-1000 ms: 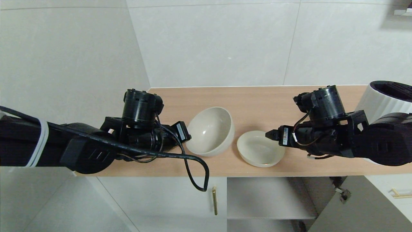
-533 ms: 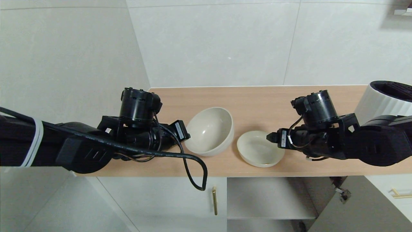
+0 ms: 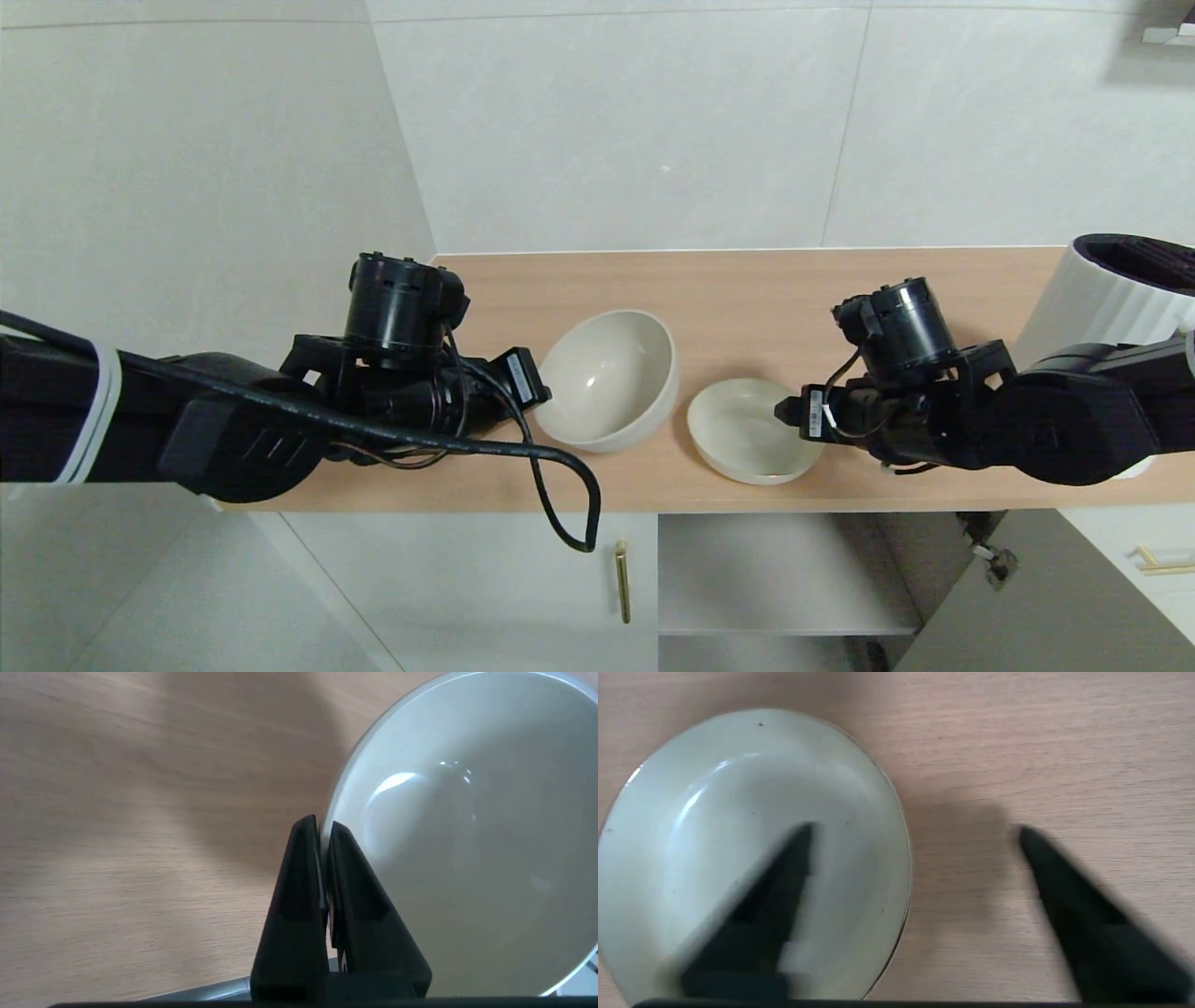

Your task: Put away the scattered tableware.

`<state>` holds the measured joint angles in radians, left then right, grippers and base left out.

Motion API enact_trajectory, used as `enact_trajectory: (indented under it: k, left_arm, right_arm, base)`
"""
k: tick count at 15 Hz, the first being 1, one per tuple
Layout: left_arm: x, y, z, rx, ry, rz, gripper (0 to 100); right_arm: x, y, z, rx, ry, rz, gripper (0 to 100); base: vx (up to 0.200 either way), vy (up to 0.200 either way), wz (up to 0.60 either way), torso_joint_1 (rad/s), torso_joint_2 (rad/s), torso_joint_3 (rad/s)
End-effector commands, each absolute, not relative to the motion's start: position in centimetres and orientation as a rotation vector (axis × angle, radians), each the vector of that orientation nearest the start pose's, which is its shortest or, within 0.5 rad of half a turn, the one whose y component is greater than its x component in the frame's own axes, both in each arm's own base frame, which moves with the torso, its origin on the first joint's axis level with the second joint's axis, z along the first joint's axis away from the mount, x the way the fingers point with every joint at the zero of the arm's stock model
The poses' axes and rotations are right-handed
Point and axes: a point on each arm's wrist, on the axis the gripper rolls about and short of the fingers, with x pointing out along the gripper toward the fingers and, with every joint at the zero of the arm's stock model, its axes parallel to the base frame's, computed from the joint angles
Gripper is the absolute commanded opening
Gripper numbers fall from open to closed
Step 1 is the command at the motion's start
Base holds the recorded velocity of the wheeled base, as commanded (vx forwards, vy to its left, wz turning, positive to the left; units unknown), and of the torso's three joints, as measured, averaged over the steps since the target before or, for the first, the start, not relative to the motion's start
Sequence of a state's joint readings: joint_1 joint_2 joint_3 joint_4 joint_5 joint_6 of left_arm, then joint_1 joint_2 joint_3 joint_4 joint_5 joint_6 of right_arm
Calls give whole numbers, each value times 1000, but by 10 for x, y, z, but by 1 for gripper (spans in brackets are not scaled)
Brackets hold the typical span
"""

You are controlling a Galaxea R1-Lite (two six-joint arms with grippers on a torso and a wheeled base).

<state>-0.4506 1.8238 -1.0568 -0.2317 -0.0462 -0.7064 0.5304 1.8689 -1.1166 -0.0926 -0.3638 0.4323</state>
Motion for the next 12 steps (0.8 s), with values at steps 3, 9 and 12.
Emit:
enact_trajectory:
  k: [3,9,12]
  left_arm:
    - [304,-148,178,-571,656,-284,0]
    - [300,-146,182,-575,649,-286,0]
    - [278,-134,188,-577,642,-286,0]
  right_arm:
    - [304,170,159,130,620,33,0]
    - [301,169,163,136,610,37,0]
    - [283,158,184,146,616,49,0]
  base:
    - [0,0,0,0,0,0]
    - [0,0,0,0,0,0]
    - [0,0,0,0,0,0]
